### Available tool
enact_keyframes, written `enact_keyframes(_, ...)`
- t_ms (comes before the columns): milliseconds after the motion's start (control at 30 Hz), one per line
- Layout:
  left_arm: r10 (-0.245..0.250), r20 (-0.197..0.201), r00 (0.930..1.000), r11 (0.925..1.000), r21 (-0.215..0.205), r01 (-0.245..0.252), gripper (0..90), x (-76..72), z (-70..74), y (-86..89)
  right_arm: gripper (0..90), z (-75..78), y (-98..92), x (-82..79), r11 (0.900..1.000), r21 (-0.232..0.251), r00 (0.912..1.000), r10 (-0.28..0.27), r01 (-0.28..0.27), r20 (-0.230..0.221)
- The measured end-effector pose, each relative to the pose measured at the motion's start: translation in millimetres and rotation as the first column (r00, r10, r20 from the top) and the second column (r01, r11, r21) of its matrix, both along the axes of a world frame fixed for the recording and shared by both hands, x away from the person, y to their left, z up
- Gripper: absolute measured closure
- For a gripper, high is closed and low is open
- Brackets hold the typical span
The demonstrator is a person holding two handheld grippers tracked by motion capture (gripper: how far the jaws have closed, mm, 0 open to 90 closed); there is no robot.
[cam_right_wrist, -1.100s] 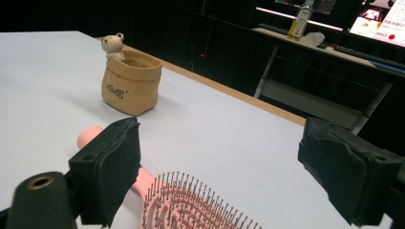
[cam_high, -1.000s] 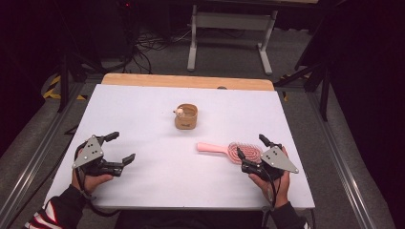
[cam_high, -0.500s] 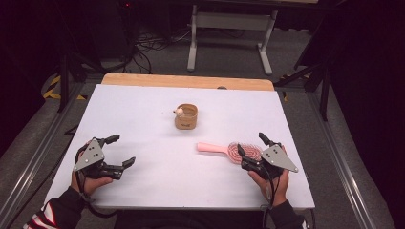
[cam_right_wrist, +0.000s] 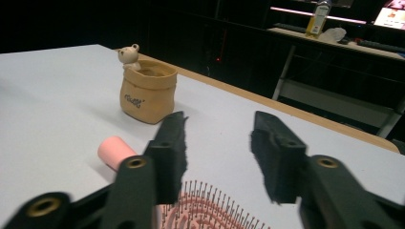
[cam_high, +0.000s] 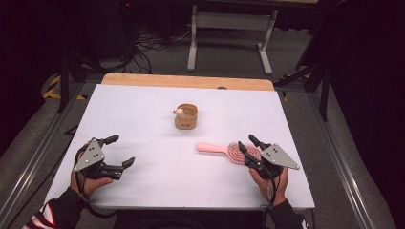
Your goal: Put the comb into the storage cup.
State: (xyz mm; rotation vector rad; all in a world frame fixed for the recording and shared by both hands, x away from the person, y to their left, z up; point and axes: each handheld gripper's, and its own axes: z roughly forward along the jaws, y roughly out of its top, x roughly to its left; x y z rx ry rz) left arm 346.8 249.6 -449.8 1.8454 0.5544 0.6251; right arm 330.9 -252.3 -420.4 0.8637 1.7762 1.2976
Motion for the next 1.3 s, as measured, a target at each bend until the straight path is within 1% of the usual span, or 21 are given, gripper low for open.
enact_keyframes(67,-0.001,-0.002,1.0000,1.0000,-0.001,0.001,8.9,0.1,-0.1,0.0,70.8,0.7,0.6,-0.1,1.000,-0.001,0.9999,0.010,-0.010,-0.005)
enact_keyframes(100,-0.001,-0.002,1.0000,1.0000,-0.001,0.001,9.0,0.1,-0.1,0.0,70.8,0.7,0.6,-0.1,1.000,-0.001,0.9999,0.010,-0.010,-0.005)
enact_keyframes(200,0.003,-0.006,1.0000,1.0000,0.003,-0.003,9.4,0.5,-0.3,-0.3,86.8,1.6,1.7,0.8,1.000,-0.005,0.9995,0.020,-0.020,-0.023)
enact_keyframes(233,0.004,-0.008,1.0000,1.0000,0.000,-0.004,9.8,0.7,-0.7,-0.5,90.0,1.8,2.0,1.4,0.999,-0.003,0.9990,0.032,-0.032,-0.032)
enact_keyframes(333,0.010,-0.004,0.9999,0.9999,-0.007,-0.010,10.1,1.1,-0.5,-0.4,90.0,3.0,8.4,4.8,0.999,0.007,0.9976,0.041,-0.041,-0.056)
enact_keyframes(400,0.008,-0.004,1.0000,1.0000,0.001,-0.008,10.1,0.8,-0.2,-0.8,90.0,4.2,17.5,8.2,0.999,-0.022,0.9969,0.037,-0.039,-0.069)
enact_keyframes(467,0.007,-0.005,1.0000,1.0000,0.001,-0.007,10.1,0.6,-0.5,-1.3,90.0,4.3,28.6,14.4,0.998,-0.038,0.9941,0.040,-0.044,-0.101)
enact_keyframes(533,0.002,-0.009,1.0000,1.0000,0.002,-0.002,10.1,1.0,-1.0,-1.2,90.0,1.4,41.2,24.3,0.998,-0.036,0.9870,0.046,-0.053,-0.154)
enact_keyframes(567,0.002,-0.009,1.0000,1.0000,0.002,-0.002,10.1,1.0,-1.0,-1.2,90.0,1.4,41.2,24.3,0.998,-0.036,0.9870,0.046,-0.053,-0.154)
enact_keyframes(600,-0.001,-0.012,0.9999,1.0000,0.002,0.001,10.1,1.3,-1.4,-0.9,90.0,0.3,44.6,27.6,0.998,-0.031,0.9839,0.044,-0.050,-0.173)
enact_keyframes(633,-0.001,-0.013,0.9999,1.0000,0.002,0.001,10.1,1.3,-1.8,-0.9,90.0,-2.3,51.3,33.8,0.999,-0.021,0.9768,0.045,-0.050,-0.210)
enact_keyframes(667,-0.002,-0.016,0.9999,1.0000,-0.001,0.002,10.1,1.1,-2.2,-0.8,90.0,-3.9,56.2,37.6,0.999,-0.026,0.9723,0.040,-0.047,-0.230)
enact_keyframes(700,-0.004,-0.019,0.9998,1.0000,-0.004,0.004,10.1,0.9,-2.3,-0.5,90.0,-6.1,63.8,41.8,0.998,-0.048,0.9696,0.026,-0.038,-0.243)
enact_keyframes(800,0.000,-0.018,0.9998,1.0000,0.001,0.000,10.1,0.6,-2.4,0.2,90.0,-9.9,77.3,46.9,0.998,-0.061,0.9636,0.010,-0.028,-0.267)
enact_keyframes(833,-0.002,-0.018,0.9998,1.0000,0.000,0.002,10.1,0.6,-2.4,0.2,90.0,-12.5,81.7,47.9,0.998,-0.050,0.9610,0.019,-0.034,-0.276)
enact_keyframes(967,-0.009,-0.018,0.9998,1.0000,-0.003,0.009,10.3,0.2,-2.6,-0.4,90.0,-26.9,104.6,52.9,0.994,-0.111,0.9496,-0.020,-0.015,-0.313)
enact_keyframes(1067,-0.011,-0.021,0.9997,0.9999,0.003,0.011,10.5,-0.1,-3.1,-0.9,90.0,-32.6,111.4,59.0,0.993,-0.114,0.9433,-0.040,0.002,-0.329)
enact_keyframes(1100,-0.013,-0.022,0.9997,0.9999,0.001,0.013,10.5,-0.1,-3.0,-0.8,90.0,-33.6,112.6,61.1,0.993,-0.120,0.9434,-0.049,0.009,-0.328)
enact_keyframes(1200,-0.014,-0.022,0.9997,0.9999,0.000,0.014,10.5,0.3,-3.1,-1.0,90.0,-36.5,115.4,66.1,0.993,-0.117,0.9395,-0.071,0.034,-0.335)
enact_keyframes(1267,-0.016,-0.022,0.9996,0.9999,0.004,0.016,10.5,0.5,-3.2,-1.3,90.0,-39.9,117.9,68.1,0.993,-0.110,0.9346,-0.085,0.050,-0.345)
enact_keyframes(1300,-0.017,-0.023,0.9996,0.9998,0.005,0.018,10.4,0.5,-3.3,-1.2,90.0,-40.6,118.5,68.4,0.993,-0.107,0.9347,-0.088,0.054,-0.344)
